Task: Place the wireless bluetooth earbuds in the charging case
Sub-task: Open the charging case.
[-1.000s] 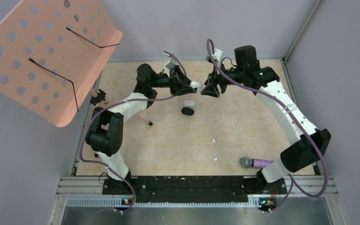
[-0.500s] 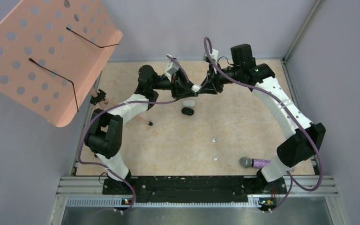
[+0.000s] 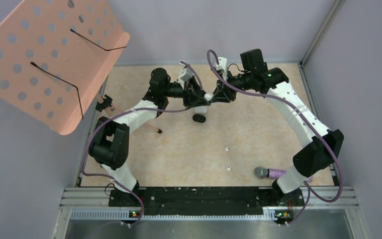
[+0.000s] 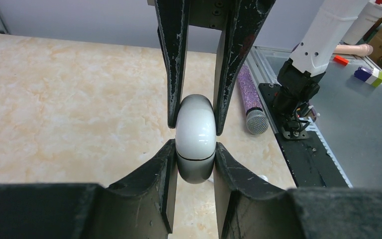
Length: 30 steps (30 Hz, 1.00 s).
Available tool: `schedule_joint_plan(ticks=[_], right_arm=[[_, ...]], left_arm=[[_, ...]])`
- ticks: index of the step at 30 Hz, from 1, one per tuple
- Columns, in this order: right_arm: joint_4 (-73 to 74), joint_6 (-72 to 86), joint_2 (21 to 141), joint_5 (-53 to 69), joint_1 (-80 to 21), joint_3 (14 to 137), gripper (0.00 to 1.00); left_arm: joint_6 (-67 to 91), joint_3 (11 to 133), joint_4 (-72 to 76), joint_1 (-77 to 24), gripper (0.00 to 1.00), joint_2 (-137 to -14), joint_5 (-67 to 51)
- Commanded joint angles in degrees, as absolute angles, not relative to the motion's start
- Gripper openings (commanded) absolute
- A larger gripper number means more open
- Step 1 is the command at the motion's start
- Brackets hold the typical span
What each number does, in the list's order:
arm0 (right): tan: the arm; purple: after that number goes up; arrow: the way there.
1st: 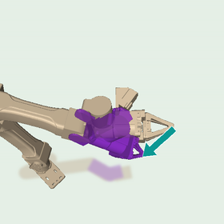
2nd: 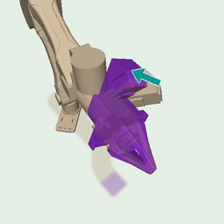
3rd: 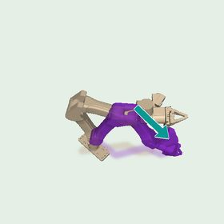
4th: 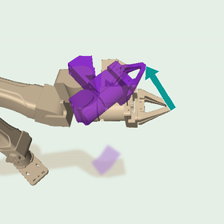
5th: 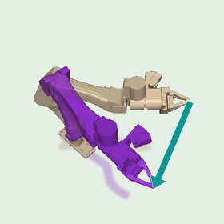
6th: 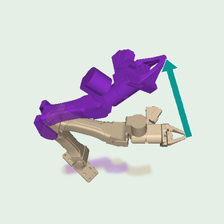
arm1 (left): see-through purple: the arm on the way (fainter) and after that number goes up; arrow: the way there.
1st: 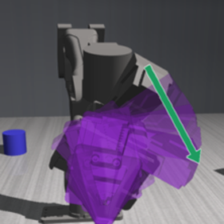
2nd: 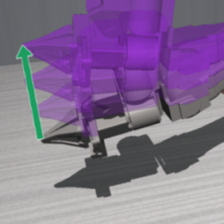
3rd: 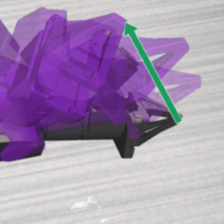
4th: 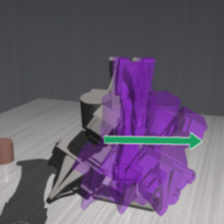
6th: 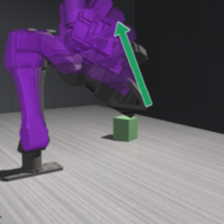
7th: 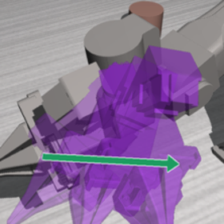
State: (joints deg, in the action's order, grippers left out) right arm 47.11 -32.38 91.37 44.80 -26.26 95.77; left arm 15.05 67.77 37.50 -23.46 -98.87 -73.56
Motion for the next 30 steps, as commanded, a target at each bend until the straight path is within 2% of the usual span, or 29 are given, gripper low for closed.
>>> schedule_joint_plan(ticks=[1,6,10,17,20,22,30], right_arm=[[46.7,-34.2,90.5,45.4,-27.4,99.0,0.10],[43.5,-27.9,91.2,42.5,-27.4,99.1,0.38],[43.6,-22.8,93.9,42.8,-25.0,102.6,0.43],[44.6,-17.3,97.9,47.1,-20.3,109.9,0.46],[45.3,-18.3,97.2,50.7,-20.2,109.1,0.48],[46.9,-21.7,96.0,55.1,-20.4,107.7,0.52],[49.1,-25.7,94.5,55.9,-21.8,103.1,0.66]], left_arm=[[13.4,69.4,35.0,-23.3,0.00,-96.9,-71.3],[12.4,68.1,37.4,-23.6,0.00,-96.2,-72.3],[11.0,66.6,40.0,-23.8,0.00,-95.4,-73.1],[11.2,66.3,40.7,-23.8,0.00,-95.7,-73.1],[12.1,66.3,40.7,-23.8,0.00,-96.0,-72.0],[12.8,66.0,40.6,-23.8,0.00,-96.0,-71.3],[16.3,65.9,43.7,-23.8,0.00,-96.0,-70.5]])
